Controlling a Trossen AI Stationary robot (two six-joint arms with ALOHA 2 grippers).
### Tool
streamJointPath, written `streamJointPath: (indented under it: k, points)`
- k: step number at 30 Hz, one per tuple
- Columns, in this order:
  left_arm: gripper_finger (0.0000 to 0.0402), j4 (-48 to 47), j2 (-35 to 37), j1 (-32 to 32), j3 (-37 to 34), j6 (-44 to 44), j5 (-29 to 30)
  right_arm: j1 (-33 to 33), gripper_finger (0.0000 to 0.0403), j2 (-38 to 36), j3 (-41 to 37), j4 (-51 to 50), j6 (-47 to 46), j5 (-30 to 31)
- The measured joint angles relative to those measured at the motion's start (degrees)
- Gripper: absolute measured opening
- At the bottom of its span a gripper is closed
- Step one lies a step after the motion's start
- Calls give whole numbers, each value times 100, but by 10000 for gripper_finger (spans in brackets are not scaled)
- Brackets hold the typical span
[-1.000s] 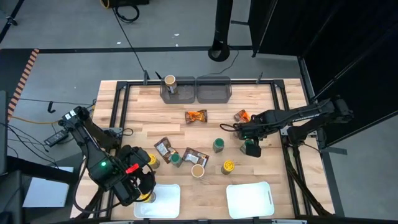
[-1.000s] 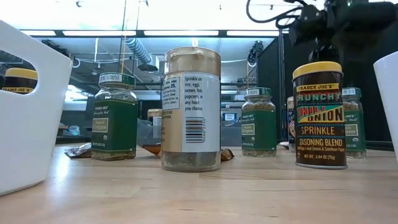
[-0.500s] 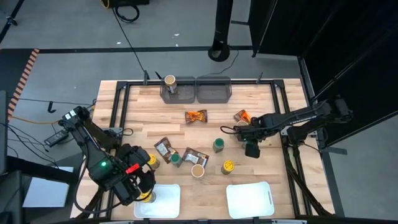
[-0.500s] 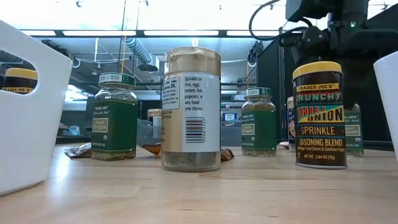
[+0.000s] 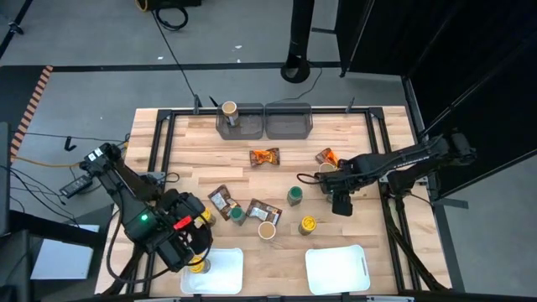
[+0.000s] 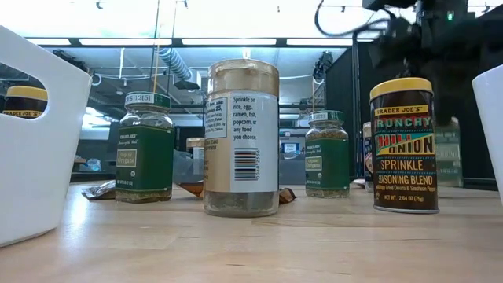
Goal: Sort spices by type
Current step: Put the top right green seasoning bottle into the bottom right white bin
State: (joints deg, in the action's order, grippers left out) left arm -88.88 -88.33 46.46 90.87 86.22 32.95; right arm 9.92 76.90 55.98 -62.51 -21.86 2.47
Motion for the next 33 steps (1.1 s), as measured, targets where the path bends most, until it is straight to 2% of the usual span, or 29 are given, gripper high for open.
streamJointPath:
  k: [8,14,19,24,27,33]
  points:
    - [319,28,132,-431,-2,-748,-2,746,209,-4,1312,-948,-363,7]
    - [319,74,516,-750,-2,-1522,0,1771,209,-6,2031,-859,-1165,-168]
    - [319,72,788,-965,-2,-2177,3,2804,209,21,2095,-646,-2322,-233]
    - [319,70,866,-1180,-2,-2641,20,3438,209,310,2095,-686,-3316,-155]
    - [319,77,863,-1288,-2,-2932,17,3605,209,617,2095,-674,-3522,-134]
    - [319,108,863,-1539,-2,-3355,14,3759,209,1349,2092,-611,-3333,-538]
